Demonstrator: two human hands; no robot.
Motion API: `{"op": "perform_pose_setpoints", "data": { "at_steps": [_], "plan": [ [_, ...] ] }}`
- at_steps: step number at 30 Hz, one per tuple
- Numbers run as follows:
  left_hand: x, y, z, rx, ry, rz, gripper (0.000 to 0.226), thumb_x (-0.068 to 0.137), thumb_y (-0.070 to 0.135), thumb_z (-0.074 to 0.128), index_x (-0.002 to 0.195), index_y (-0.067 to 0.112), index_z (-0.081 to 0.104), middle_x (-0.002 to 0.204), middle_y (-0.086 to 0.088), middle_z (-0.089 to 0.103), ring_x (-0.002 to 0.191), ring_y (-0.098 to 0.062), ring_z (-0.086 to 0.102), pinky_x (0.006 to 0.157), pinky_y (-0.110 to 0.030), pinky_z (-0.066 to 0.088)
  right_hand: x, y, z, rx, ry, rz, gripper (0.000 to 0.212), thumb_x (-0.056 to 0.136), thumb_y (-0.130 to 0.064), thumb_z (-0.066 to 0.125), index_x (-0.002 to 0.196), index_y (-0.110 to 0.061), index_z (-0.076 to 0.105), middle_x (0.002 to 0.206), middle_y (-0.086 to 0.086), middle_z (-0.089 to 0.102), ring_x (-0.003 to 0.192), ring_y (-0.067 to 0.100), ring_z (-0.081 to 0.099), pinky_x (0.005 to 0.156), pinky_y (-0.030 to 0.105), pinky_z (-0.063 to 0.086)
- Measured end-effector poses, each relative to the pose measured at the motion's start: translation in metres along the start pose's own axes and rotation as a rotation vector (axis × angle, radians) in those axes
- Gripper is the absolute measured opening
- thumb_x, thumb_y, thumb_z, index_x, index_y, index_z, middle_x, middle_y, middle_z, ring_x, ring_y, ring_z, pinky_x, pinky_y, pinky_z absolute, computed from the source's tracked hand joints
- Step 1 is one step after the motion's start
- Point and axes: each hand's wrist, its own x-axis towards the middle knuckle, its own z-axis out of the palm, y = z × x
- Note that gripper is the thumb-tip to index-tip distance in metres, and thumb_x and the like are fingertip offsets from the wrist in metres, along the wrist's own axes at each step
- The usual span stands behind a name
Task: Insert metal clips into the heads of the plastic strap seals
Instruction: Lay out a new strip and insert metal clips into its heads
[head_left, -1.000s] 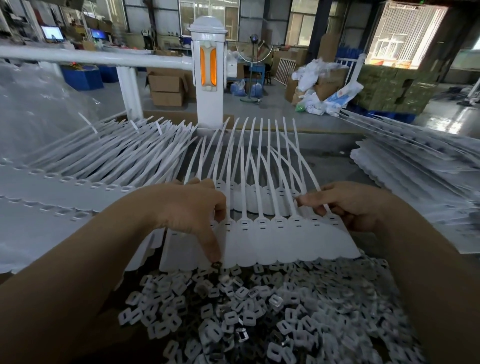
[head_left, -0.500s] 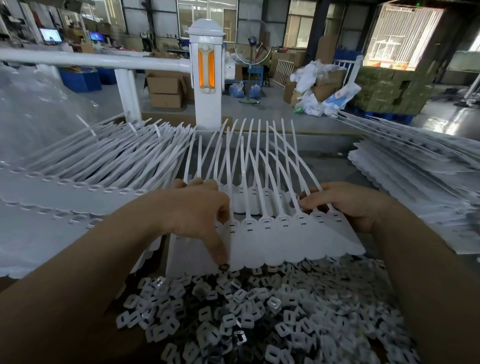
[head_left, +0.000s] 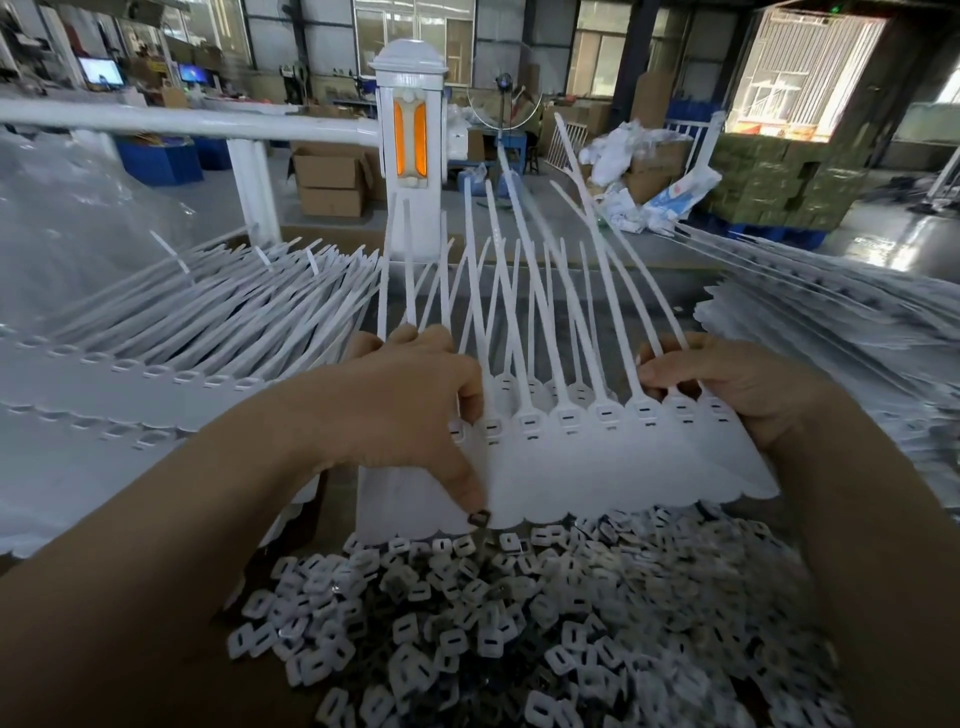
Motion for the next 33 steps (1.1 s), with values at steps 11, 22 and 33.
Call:
{"op": "perform_pose_setpoints", "data": {
  "at_steps": [11, 22, 33],
  "plan": [
    [-0.002, 0.001, 0.002, 0.009, -0.036, 0.006, 0.080, 0.031, 0.084, 0.070, 0.095, 0.043, 0.042, 0.099, 0.022, 0.031, 0.094, 0.005, 0.027, 0.078, -0.026, 0.025, 0.005, 0.005, 0.001, -0.076, 0.006, -0.075, 0.013, 0.064, -0.013, 0.065, 0.058, -0.020, 0.074, 0.058, 0.000, 0.065, 0.046, 0.009, 0.058, 0.046, 0.016, 0.048],
    [0.007, -0.006, 0.018, 0.147, 0.155, 0.031, 0.088, 0.032, 0.085, 0.060, 0.100, 0.036, 0.036, 0.098, 0.013, 0.024, 0.091, -0.011, 0.023, 0.078, -0.031, 0.022, 0.009, 0.009, -0.005, -0.018, 0.066, -0.072, 0.009, 0.064, -0.013, 0.070, 0.061, -0.019, 0.075, 0.061, 0.004, 0.068, 0.050, 0.013, 0.063, 0.047, 0.021, 0.051],
    [0.030, -0.033, 0.045, 0.036, 0.162, -0.037, 0.084, 0.047, 0.073, 0.065, 0.120, 0.040, 0.038, 0.113, 0.009, 0.026, 0.110, -0.012, 0.020, 0.091, -0.033, 0.014, 0.033, 0.032, -0.001, -0.234, 0.306, 0.089, 0.014, 0.087, -0.027, 0.072, 0.092, -0.014, 0.073, 0.079, 0.006, 0.076, 0.063, 0.021, 0.071, 0.053, 0.030, 0.054]
  ]
}}
